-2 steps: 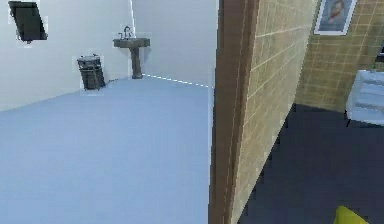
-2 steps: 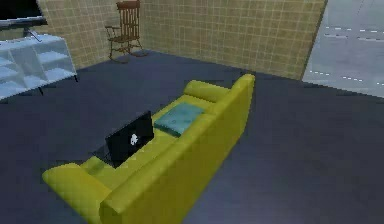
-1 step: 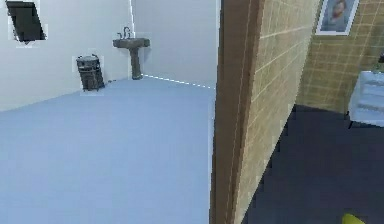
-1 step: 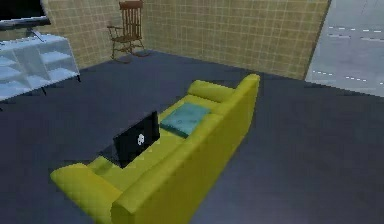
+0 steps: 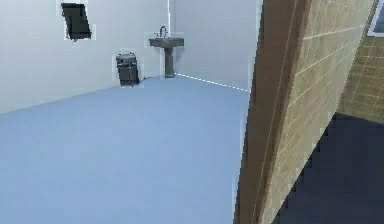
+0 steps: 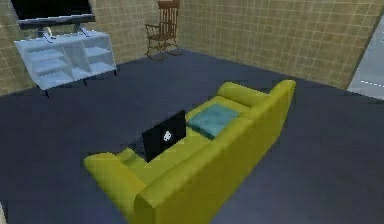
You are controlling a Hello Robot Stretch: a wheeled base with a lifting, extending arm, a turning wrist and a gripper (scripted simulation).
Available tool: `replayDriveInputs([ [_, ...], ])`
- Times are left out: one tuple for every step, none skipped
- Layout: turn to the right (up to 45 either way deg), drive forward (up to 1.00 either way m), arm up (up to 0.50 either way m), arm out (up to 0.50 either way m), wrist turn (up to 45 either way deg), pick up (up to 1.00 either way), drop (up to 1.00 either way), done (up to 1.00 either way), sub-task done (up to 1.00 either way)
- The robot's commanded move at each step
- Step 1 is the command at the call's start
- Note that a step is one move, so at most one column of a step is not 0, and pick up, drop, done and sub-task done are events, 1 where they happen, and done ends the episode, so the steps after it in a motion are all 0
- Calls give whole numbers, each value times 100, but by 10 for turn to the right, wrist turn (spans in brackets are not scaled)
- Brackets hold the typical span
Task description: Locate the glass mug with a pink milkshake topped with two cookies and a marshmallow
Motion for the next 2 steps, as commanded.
replayDriveInputs([
  [0,15,0,0,0,0,0,0,0],
  [-450,0,0,0,0,0,0,0,0],
])
